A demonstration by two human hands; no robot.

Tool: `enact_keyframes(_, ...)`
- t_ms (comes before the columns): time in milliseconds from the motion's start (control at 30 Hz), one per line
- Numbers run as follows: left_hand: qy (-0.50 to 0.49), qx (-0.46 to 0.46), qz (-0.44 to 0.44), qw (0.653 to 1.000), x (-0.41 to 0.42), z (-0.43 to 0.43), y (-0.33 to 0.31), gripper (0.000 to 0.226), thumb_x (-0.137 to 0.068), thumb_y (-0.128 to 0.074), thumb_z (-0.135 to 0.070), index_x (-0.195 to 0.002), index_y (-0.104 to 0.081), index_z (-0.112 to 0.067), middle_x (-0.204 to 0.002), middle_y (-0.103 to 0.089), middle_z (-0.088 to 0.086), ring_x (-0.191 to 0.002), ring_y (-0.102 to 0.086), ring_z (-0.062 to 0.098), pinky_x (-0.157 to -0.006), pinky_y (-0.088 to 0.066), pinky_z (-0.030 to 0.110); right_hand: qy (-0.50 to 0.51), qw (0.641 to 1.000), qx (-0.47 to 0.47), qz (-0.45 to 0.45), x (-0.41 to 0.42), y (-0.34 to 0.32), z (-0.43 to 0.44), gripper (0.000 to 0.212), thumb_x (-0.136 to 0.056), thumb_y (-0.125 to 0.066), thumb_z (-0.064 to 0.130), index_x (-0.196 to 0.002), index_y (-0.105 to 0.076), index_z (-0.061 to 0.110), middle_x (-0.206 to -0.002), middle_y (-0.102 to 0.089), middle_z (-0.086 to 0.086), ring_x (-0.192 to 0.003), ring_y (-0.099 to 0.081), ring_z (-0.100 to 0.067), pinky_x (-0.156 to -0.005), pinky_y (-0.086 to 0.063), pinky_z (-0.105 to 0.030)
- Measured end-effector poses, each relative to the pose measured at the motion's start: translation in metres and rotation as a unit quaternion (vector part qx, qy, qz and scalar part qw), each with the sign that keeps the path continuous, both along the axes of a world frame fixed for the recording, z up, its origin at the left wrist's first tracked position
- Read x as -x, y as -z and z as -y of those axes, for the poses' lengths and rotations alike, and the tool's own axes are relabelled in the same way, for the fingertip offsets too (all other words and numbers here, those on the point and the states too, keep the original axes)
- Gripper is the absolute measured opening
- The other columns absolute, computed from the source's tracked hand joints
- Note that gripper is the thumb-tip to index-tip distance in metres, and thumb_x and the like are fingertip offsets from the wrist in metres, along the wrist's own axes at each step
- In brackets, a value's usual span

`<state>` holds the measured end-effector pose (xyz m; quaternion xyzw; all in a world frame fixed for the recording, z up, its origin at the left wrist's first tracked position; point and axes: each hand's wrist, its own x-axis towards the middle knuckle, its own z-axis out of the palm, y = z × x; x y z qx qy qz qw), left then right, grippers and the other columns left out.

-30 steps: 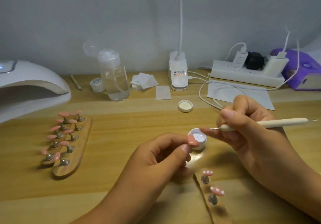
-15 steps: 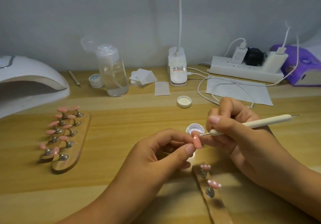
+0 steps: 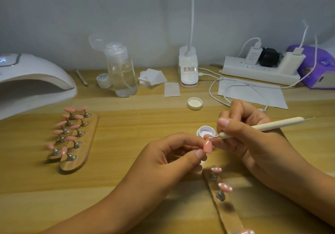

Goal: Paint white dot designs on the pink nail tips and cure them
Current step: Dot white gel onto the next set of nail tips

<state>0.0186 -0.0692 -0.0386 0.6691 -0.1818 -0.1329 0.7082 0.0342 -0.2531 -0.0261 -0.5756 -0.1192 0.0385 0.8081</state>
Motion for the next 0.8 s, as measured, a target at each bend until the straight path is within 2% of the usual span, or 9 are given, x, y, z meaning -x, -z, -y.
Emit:
enact_keyframes(100,-0.001,-0.001,0.001,1.000,-0.0005,0.0000,0.0009,0.010,-0.083,-0.068,-0.021,-0.089,-0.076,-0.024,-0.080,-0.070,-0.007,-0.078,-0.064,0.003,-0.072,-0.053,0.018,-0.001,1.000,-0.005,-0.002,0.0000,-0.0005,-0.0010,0.023,-0.070,-0.070,0.015,-0.056,-0.052,0.020,-0.056,-0.047,-0.001,-0.051,-0.048,-0.007,-0.055,-0.054,-0.021)
enact_keyframes(400,-0.001,0.004,-0.002,1.000,-0.0004,-0.0008,0.0023,0.010,-0.084,-0.067,-0.019,-0.089,-0.076,-0.021,-0.080,-0.071,-0.006,-0.079,-0.065,0.003,-0.072,-0.053,0.018,-0.009,1.000,0.006,0.003,0.0004,-0.0014,-0.0011,0.028,-0.064,-0.078,0.011,-0.055,-0.053,0.021,-0.055,-0.049,0.002,-0.051,-0.048,-0.007,-0.055,-0.053,-0.020)
enact_keyframes(600,-0.002,0.003,-0.005,1.000,-0.0007,-0.0004,0.0027,0.011,-0.083,-0.067,-0.021,-0.089,-0.076,-0.021,-0.082,-0.071,-0.005,-0.080,-0.064,0.003,-0.072,-0.053,0.018,0.001,1.000,0.006,-0.007,0.0000,-0.0009,-0.0013,0.024,-0.069,-0.071,0.014,-0.055,-0.052,0.020,-0.056,-0.048,0.000,-0.052,-0.047,-0.009,-0.055,-0.053,-0.020)
enact_keyframes(700,-0.004,0.002,-0.006,1.000,-0.0007,-0.0003,0.0028,0.011,-0.083,-0.067,-0.021,-0.089,-0.076,-0.021,-0.082,-0.071,-0.005,-0.080,-0.065,0.003,-0.073,-0.054,0.019,0.000,1.000,0.004,-0.012,0.0005,-0.0014,-0.0007,0.027,-0.066,-0.077,0.013,-0.056,-0.052,0.019,-0.058,-0.047,-0.002,-0.054,-0.046,-0.011,-0.056,-0.054,-0.021)
enact_keyframes(800,-0.003,0.004,-0.008,1.000,-0.0006,-0.0006,0.0024,0.010,-0.083,-0.067,-0.021,-0.088,-0.076,-0.021,-0.082,-0.071,-0.005,-0.080,-0.065,0.003,-0.073,-0.053,0.018,0.000,1.000,0.007,-0.009,0.0007,-0.0019,-0.0021,0.022,-0.069,-0.070,0.015,-0.056,-0.053,0.020,-0.057,-0.048,-0.001,-0.051,-0.048,-0.007,-0.055,-0.053,-0.019)
